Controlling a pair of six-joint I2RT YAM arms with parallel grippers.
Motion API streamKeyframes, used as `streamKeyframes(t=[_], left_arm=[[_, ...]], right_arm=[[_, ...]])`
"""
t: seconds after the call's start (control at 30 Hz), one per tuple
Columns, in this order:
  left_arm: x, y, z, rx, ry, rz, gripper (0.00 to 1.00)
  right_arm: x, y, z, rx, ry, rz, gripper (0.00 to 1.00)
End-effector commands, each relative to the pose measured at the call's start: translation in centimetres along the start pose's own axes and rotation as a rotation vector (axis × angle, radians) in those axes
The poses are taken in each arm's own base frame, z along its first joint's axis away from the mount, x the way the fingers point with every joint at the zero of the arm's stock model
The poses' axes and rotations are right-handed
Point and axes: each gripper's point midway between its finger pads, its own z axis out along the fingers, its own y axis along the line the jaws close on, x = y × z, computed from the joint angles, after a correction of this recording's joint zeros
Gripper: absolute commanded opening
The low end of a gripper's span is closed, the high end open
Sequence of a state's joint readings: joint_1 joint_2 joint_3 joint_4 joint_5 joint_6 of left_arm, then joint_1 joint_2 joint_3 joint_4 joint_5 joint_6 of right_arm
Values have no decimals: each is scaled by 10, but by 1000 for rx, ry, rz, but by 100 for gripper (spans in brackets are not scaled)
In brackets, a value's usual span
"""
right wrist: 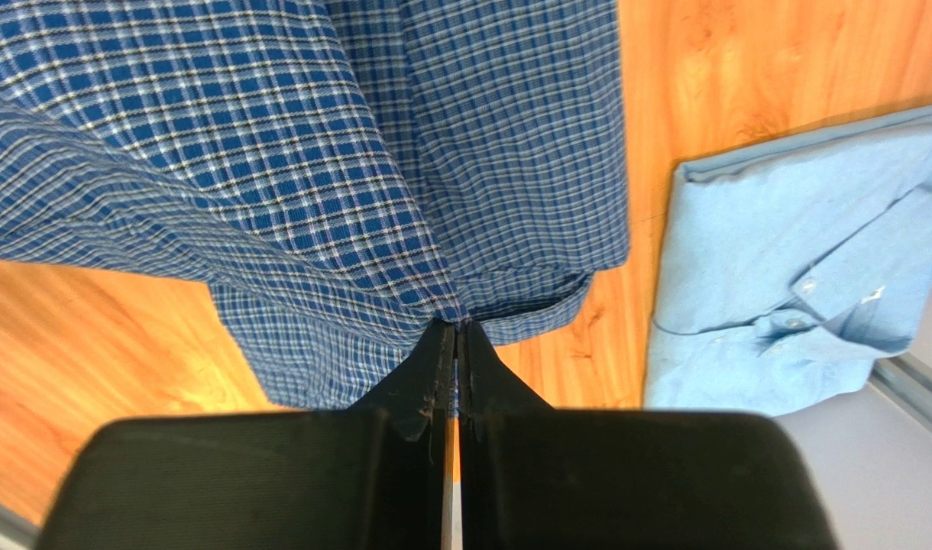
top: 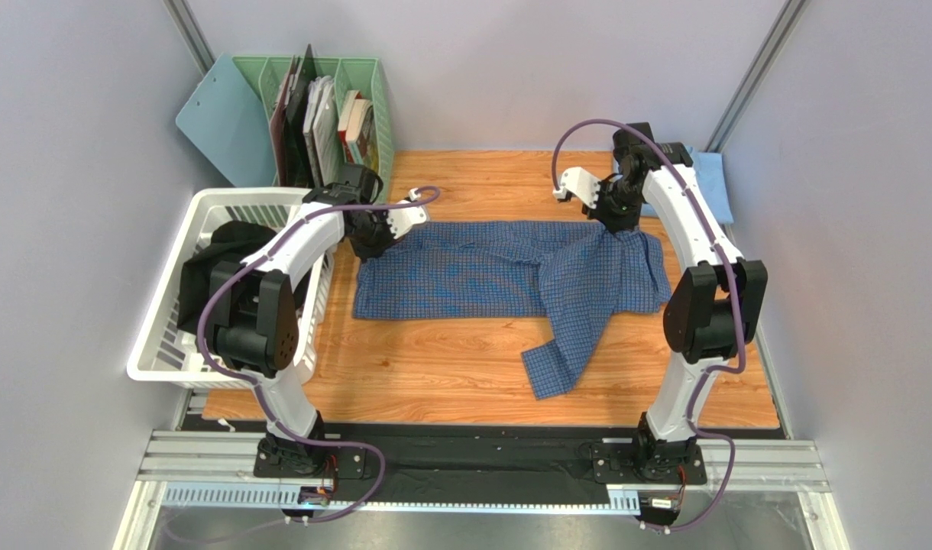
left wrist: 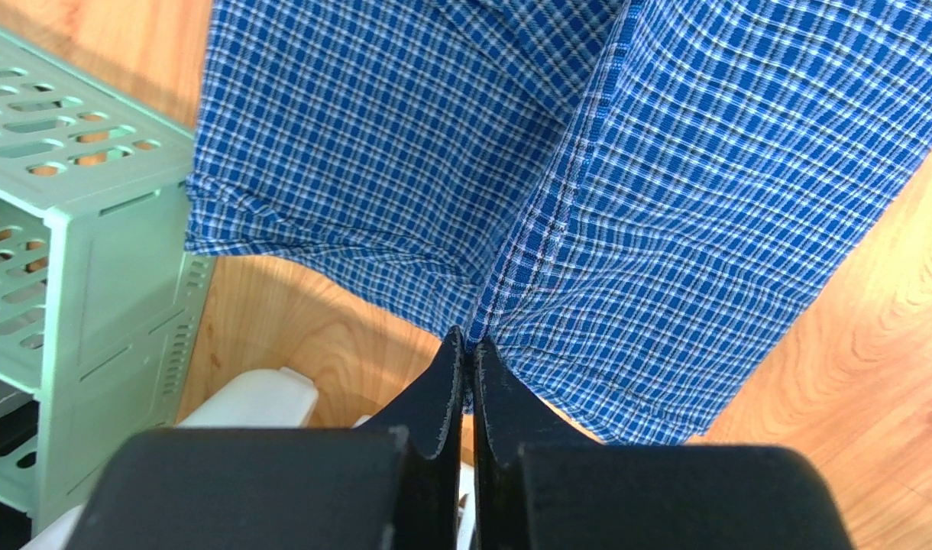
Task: Fold and stack the long sleeve shirts
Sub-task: Fold the shirt
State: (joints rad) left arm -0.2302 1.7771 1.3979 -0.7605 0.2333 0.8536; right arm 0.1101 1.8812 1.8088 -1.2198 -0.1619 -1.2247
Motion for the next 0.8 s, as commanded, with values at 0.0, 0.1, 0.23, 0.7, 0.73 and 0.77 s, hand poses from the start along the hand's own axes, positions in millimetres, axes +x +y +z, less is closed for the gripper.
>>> streamKeyframes(t=[0.0,0.1,0.23,0.7,0.73,0.77], left_arm=[[-5,14,-4,-47,-26,-15,0],[-4,12,0,-38,-26,-23,0],[0,12,8,-27,-7,-32,0],[20,4,-8,-20,-22,-266,45],[12,-5,-15,7,-64,-266,48],[11,-13,-16,33,-68,-275,50]], right_arm=[[-10,-24,2,58,-21,-36,0],[-10,-26,10,59,-18,-31,0],[-9,-24,23,37,-5,-16,0],[51,14,-18,-76,-68,597,59],[59,22,-18,-97,-72,666,56],[59,33,-15,-129,-90,702,55]])
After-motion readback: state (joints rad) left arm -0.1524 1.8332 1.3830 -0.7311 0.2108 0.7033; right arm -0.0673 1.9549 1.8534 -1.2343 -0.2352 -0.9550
